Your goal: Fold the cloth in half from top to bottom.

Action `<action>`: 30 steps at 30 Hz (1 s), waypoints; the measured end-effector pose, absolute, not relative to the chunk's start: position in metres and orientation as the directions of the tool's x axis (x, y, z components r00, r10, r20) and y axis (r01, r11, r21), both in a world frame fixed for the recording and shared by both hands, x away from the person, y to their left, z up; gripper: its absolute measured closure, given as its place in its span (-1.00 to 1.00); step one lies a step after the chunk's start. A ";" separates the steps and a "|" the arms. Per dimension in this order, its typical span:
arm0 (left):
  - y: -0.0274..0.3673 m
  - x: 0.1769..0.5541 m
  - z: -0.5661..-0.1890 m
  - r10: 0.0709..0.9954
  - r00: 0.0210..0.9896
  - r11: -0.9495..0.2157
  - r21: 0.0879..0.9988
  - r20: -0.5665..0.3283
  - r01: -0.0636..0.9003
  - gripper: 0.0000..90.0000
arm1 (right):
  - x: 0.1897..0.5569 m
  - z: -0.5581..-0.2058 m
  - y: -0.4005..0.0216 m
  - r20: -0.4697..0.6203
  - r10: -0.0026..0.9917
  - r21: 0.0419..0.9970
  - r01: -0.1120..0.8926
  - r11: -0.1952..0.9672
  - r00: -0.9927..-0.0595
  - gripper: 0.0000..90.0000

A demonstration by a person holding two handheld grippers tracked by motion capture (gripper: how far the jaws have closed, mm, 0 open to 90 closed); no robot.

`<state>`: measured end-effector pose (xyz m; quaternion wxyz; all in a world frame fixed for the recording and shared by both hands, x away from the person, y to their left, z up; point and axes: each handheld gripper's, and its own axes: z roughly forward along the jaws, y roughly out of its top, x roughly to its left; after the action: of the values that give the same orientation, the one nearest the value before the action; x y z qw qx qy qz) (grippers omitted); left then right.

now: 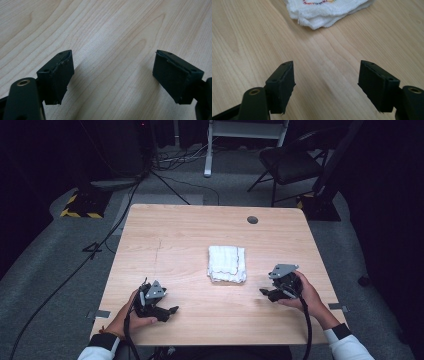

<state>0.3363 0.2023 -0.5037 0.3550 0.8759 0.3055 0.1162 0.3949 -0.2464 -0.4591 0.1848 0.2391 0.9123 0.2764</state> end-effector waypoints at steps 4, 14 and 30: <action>0.202 0.336 -0.504 0.618 0.786 -0.561 0.693 -0.013 0.453 -0.61 | 0.388 -0.463 -0.253 -0.216 0.537 0.588 0.331 0.738 -0.815 -0.34; 0.202 0.336 -0.504 0.618 0.786 -0.561 0.693 -0.013 0.453 -0.61 | 0.368 -0.477 -0.287 -0.207 0.574 0.598 0.362 0.715 -0.792 -0.36; 0.202 0.336 -0.504 0.618 0.786 -0.561 0.693 -0.014 0.453 -0.61 | 0.350 -0.493 -0.355 -0.087 0.717 0.681 0.484 0.549 -0.691 -0.50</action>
<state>0.3363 0.2024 -0.5036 0.3551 0.8757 0.3058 0.1162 0.3495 -0.3550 -0.4932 0.1807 0.3488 0.8614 0.3220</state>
